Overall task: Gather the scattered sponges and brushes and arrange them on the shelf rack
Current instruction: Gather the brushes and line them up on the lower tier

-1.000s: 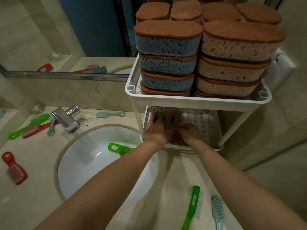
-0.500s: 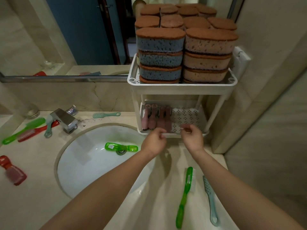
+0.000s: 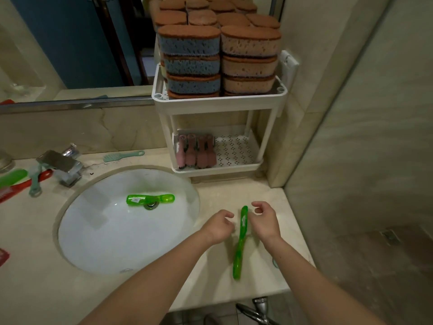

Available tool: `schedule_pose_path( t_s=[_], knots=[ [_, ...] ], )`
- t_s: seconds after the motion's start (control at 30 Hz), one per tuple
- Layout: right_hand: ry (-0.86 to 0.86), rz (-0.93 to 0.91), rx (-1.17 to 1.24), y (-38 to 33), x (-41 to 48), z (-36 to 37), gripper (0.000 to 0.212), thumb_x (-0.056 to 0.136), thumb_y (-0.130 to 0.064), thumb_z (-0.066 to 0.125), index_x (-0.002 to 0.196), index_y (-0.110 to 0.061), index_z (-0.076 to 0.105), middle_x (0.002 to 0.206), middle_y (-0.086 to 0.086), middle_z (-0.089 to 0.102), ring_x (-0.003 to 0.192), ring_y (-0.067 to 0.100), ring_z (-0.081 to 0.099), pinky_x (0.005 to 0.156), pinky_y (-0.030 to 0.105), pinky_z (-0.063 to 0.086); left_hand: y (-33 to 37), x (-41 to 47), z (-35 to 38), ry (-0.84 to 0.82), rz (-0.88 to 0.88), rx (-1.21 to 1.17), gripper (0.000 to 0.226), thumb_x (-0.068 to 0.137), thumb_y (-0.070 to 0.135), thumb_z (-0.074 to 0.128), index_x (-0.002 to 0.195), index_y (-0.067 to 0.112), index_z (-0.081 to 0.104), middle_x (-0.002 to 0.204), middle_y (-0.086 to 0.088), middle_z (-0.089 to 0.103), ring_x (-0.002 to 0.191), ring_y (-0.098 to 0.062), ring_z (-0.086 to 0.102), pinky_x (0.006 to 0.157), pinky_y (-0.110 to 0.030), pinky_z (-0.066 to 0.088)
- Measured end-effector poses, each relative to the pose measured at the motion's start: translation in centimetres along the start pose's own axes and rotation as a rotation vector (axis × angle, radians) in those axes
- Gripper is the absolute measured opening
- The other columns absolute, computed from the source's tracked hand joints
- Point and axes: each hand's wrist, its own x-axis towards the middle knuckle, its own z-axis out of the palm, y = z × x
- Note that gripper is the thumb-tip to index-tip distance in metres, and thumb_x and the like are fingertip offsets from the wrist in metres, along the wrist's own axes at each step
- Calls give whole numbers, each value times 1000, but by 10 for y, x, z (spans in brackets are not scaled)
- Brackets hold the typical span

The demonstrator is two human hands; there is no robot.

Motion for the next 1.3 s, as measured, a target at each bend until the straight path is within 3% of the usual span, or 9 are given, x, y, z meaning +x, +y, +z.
schedule_pose_path(
  t_s=[0.13,0.23,0.33,0.47,0.53,0.63,0.77,0.93,1.3],
  knots=[
    [-89,164,20,4,-12,1,45,89,-3,48,133,-11,44,89,8,58,69,17,54,56,23,42,-6,-4,13,-23,-58,-19,46,95,12,44,141,13,40,123,-8,60,103,-23,60,77,-22,46],
    [-171,274,31,6,-16,2,51,90,-2,42,139,-11,37,92,13,59,63,20,52,55,30,43,-7,-5,21,-23,-100,-74,51,94,9,44,144,10,37,133,-14,55,114,-27,58,91,-30,48],
    [-239,321,32,8,-16,5,48,89,0,38,136,-8,46,100,16,59,71,23,52,53,30,45,-5,-7,26,-11,-115,-148,48,96,12,44,143,9,38,126,-20,59,89,-21,55,72,-27,45],
    [-276,335,144,7,-17,10,38,90,4,33,119,-4,56,71,11,53,54,18,45,46,27,37,-9,-8,24,17,-96,-218,29,97,13,42,120,4,58,89,-10,61,74,-16,52,67,-26,42],
    [-283,335,185,1,-18,17,34,93,4,31,111,-8,57,73,13,57,54,20,50,46,28,40,-12,-9,20,60,-100,-283,20,98,17,44,108,8,59,77,-2,54,66,-12,49,58,-25,39],
    [-313,291,190,-10,-19,34,33,91,4,32,101,-9,60,72,11,57,52,18,50,44,25,41,-22,-13,7,195,-113,-335,14,99,25,46,106,14,52,84,0,54,69,-11,50,58,-24,39],
    [-405,232,210,-29,-21,66,33,91,7,34,96,-6,64,72,9,59,51,15,53,41,21,44,-41,-20,-23,350,-132,-425,27,98,30,48,115,11,52,107,-11,62,93,-25,60,86,-37,50],
    [-590,188,176,-57,-27,117,28,91,6,40,94,-8,64,75,5,62,61,15,56,53,25,49,-68,-36,-68,479,-177,-642,27,99,32,47,112,8,46,93,-11,58,63,-22,57,56,-31,46],
    [-696,58,-14,-102,-10,250,19,88,-1,53,98,-14,63,86,3,63,74,16,57,66,29,46,-138,-31,-178,646,-303,-721,35,102,29,36,103,1,57,82,-9,64,53,-17,47,47,-22,38]
  ],
)
